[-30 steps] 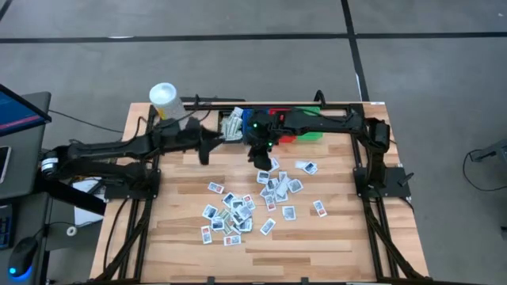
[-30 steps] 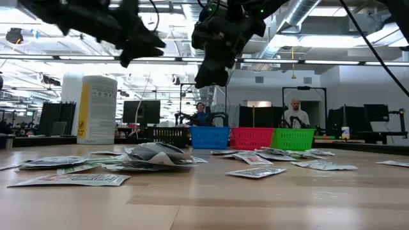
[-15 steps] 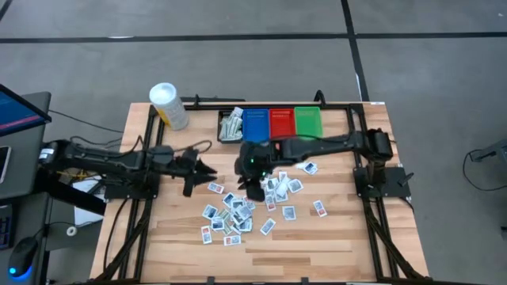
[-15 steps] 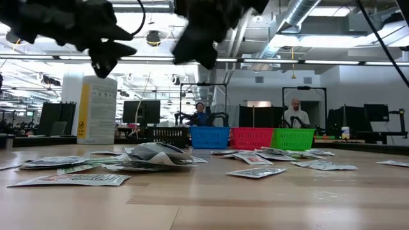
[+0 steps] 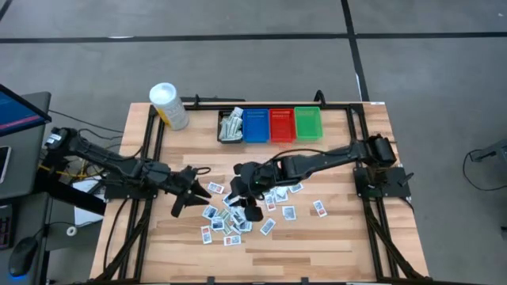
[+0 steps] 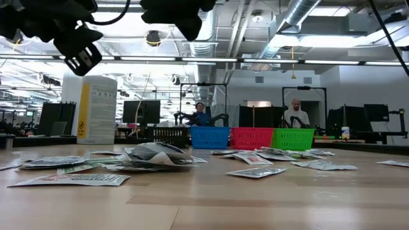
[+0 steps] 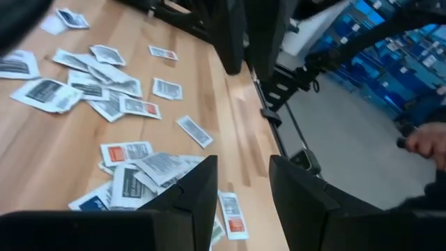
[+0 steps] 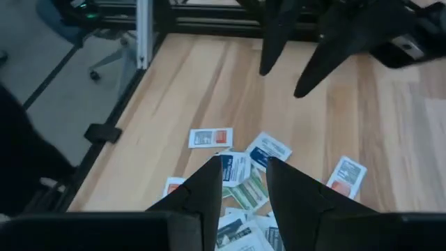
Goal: Pick & Place First Aid Supplies
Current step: Put the green bandage pack in the black bin
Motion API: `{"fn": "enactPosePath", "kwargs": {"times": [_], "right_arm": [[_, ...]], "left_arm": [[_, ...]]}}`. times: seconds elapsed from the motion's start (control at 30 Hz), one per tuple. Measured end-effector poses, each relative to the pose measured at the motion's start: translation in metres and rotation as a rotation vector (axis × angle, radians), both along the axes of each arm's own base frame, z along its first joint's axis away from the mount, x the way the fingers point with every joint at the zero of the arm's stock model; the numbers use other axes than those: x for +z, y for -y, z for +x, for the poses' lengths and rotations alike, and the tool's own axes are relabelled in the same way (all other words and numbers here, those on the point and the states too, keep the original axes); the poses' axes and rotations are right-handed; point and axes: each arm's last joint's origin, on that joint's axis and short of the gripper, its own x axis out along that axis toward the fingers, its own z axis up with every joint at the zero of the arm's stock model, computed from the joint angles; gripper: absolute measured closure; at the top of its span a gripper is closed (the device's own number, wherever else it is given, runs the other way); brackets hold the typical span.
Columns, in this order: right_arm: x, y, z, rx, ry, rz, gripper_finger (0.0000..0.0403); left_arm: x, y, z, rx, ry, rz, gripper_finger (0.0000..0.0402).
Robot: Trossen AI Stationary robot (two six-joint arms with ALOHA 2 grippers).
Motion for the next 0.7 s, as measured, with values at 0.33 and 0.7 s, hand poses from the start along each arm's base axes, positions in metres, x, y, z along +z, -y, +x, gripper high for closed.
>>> {"fn": "enactPosePath", "kwargs": {"times": [0.33,0.7], "right_arm": [[-0.039,-0.012,0.034,-0.078,0.055,0.049,0.0295],[-0.091,-0.020,0.062,0.022,-0.020,0.064,0.0295]], "left_arm": [[0.003,0.007,-0.001,0.051,0.020,-0.046,0.0271],[0.000,0.023,-0.006,-0.025,-0.004,-0.049,0.0271]]}}
